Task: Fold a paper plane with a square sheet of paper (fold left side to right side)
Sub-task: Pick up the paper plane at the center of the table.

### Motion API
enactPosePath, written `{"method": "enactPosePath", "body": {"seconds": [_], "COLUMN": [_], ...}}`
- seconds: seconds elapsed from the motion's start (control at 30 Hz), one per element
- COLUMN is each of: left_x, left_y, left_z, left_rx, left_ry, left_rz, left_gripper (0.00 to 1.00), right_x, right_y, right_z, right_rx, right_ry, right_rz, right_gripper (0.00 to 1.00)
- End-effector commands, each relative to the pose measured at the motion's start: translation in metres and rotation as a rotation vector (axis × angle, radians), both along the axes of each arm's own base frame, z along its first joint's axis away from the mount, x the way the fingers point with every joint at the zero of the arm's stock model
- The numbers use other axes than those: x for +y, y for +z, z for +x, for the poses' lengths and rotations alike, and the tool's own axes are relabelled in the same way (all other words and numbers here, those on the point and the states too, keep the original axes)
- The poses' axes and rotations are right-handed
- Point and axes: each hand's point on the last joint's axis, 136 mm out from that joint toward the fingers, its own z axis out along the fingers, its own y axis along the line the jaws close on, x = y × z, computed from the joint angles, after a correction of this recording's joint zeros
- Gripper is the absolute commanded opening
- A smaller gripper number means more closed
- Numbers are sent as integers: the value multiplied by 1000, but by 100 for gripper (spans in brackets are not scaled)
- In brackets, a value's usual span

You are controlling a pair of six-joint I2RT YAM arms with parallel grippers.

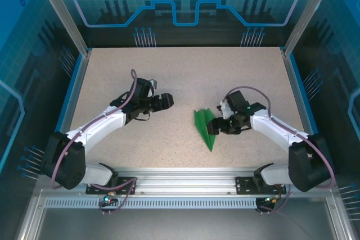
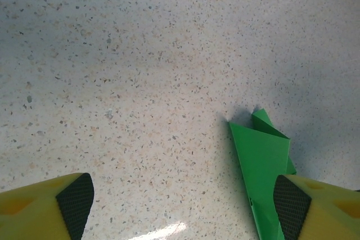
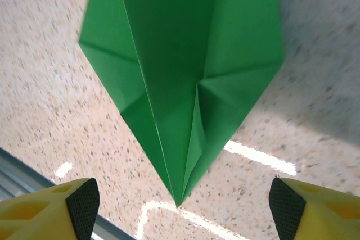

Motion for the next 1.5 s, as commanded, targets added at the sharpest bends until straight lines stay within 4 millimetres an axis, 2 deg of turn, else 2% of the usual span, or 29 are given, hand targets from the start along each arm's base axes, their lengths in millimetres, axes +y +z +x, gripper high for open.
{"method": "enactPosePath", "body": {"seconds": [0.0, 0.23, 0.37, 0.47, 0.6, 1.03, 1.2, 1.3, 1.37, 1.47], "left_x": [1, 3, 3, 3, 3, 4, 5, 5, 7, 9], "left_y": [10, 9, 9, 9, 8, 6, 6, 7, 9, 15], "left_z": [3, 1, 1, 1, 1, 0, 0, -1, -2, -3], "left_rx": [-35, -29, -28, -27, -24, -16, -19, -22, -30, -46], "left_ry": [-6, -3, -3, -3, -3, -3, -1, -2, -1, -1], "left_rz": [-15, -13, -11, -10, -9, -4, -3, -2, -1, 1], "left_gripper": [87, 87, 87, 88, 88, 88, 88, 89, 88, 89], "right_x": [21, 28, 34, 32, 33, 30, 28, 30, 35, 39], "right_y": [-1, -15, -15, -21, -21, -36, -35, -34, -26, -8], "right_z": [-5, -1, -1, -5, 5, 7, 9, 9, 14, 32], "right_rx": [15, 38, 39, 54, 44, 59, 52, 52, 35, 29], "right_ry": [78, 112, 141, 147, 145, 164, 160, 158, 145, 89], "right_rz": [52, -21, -45, -79, -119, -300, -325, -317, -298, -291], "right_gripper": [81, 74, 71, 66, 59, 44, 34, 20, 11, 9]}}
